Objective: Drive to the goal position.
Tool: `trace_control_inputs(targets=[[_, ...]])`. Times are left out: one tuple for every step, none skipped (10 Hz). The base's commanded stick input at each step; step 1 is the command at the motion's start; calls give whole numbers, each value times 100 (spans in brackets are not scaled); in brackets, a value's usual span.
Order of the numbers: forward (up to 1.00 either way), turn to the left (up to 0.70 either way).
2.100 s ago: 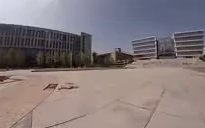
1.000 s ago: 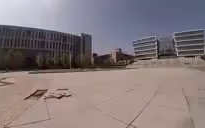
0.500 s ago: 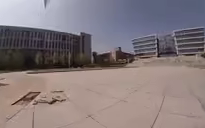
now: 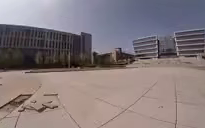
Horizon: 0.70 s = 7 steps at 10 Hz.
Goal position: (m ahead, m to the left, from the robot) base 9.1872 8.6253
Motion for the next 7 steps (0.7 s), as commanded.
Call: trace_control_inputs(targets=[[70,0],[70,0],[70,0],[70,0],[70,0],[70,0],[70,0]])
